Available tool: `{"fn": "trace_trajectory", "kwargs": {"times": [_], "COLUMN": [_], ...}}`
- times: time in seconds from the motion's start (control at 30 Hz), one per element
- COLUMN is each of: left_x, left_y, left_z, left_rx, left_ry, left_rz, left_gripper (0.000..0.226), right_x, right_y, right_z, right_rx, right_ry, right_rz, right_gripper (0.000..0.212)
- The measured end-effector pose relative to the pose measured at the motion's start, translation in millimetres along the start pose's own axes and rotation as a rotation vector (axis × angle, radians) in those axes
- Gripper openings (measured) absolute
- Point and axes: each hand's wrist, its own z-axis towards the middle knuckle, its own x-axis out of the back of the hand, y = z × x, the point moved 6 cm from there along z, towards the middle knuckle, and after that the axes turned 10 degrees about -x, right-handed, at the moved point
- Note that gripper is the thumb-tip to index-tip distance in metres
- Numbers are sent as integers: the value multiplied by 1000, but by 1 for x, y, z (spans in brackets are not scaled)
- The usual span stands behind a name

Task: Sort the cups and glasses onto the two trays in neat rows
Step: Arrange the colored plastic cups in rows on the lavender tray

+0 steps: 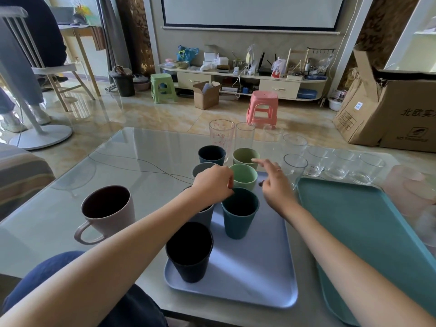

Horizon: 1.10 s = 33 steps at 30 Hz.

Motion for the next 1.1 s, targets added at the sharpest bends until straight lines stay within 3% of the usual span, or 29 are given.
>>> {"fn": "trace_trajectory", "kwargs": {"times": [0.07,0.27,0.37,0.53,0.7,0.77,0.87,0.93,1.0,1.1], "left_x": [0,1,3,38,79,83,74,66,57,52], "left_y": [0,0,0,-11,-81,-124,-176,-189,-194,-200], "left_z": [1,2,3,-8,-52,-80,-128,-154,-168,-180], "left_rx": [-7,-27,-34,28,248,390,616,682,714,765], "left_ry": [-19,-26,-24,126,243,190,8,-92,-100,72], "left_rz": [-20,-48,-74,-154,-112,-8,93,62,-30,-218], "left_gripper": [14,12,12,11,4,16,44,42,31,26], "right_x": [6,-21,-20,11,21,4,-51,-91,-118,-135], "right_y": [-2,0,-1,-11,-92,-138,-190,-206,-214,-219], "right_z": [15,46,42,25,5,-10,-38,-55,-66,-71], "right_rx": [3,-25,-11,6,244,349,433,459,467,468], "right_ry": [41,-124,-149,2,47,-59,-407,-587,-649,-609], "right_rz": [-48,-177,-139,-40,75,85,-105,-256,-318,-356], "right_gripper": [61,43,51,58,44,40,39,39,38,38]}}
